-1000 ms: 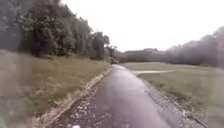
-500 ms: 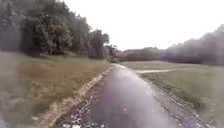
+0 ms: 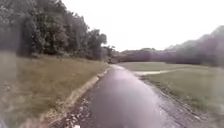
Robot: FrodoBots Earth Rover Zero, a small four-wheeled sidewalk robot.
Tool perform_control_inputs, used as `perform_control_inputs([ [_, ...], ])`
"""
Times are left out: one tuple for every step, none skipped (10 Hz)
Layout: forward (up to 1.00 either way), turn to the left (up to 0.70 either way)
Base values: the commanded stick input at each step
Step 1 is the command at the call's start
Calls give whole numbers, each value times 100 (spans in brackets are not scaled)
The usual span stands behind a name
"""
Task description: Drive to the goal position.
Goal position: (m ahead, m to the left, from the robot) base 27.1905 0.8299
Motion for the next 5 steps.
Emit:
perform_control_inputs([
  [85, -31],
  [85, -7],
  [85, 0],
  [85, 0],
  [85, 0],
])
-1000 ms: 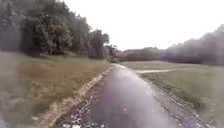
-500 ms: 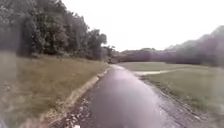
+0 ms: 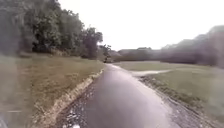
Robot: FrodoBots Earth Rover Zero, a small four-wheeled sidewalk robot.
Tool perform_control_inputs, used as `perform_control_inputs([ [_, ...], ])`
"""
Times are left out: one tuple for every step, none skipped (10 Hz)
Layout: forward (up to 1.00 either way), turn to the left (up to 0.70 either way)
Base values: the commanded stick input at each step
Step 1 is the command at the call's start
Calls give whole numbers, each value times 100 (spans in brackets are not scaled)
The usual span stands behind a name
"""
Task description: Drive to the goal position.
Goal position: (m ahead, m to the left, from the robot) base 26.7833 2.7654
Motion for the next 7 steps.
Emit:
perform_control_inputs([
  [85, 0],
  [85, 0],
  [85, 0],
  [85, 0],
  [85, 0],
  [85, 0],
  [85, 0],
])
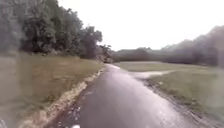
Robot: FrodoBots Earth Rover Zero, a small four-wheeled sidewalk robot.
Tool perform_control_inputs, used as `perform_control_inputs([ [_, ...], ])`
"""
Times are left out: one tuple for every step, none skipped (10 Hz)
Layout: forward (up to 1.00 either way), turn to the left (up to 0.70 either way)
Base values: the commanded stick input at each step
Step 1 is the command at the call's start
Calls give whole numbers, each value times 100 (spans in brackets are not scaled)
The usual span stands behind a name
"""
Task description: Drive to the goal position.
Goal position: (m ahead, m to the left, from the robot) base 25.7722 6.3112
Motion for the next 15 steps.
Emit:
perform_control_inputs([
  [85, 0],
  [85, 0],
  [85, 0],
  [85, 0],
  [85, 0],
  [85, 0],
  [85, 0],
  [85, 0],
  [85, 0],
  [85, 0],
  [85, 0],
  [85, 0],
  [85, 0],
  [85, 0],
  [85, 0],
])
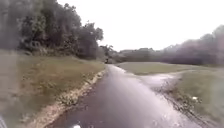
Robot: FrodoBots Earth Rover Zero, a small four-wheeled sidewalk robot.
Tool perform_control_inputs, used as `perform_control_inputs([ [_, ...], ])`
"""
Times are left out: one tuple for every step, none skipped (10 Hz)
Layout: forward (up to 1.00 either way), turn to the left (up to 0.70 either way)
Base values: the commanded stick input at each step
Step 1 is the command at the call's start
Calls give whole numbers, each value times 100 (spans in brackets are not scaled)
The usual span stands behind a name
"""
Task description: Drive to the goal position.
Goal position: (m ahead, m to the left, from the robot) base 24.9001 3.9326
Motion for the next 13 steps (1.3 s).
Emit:
perform_control_inputs([
  [85, 0],
  [85, 0],
  [85, 0],
  [85, -1],
  [85, -4],
  [85, -14],
  [85, -30],
  [85, 0],
  [85, 0],
  [85, 0],
  [85, 0],
  [85, 0],
  [85, 0],
])
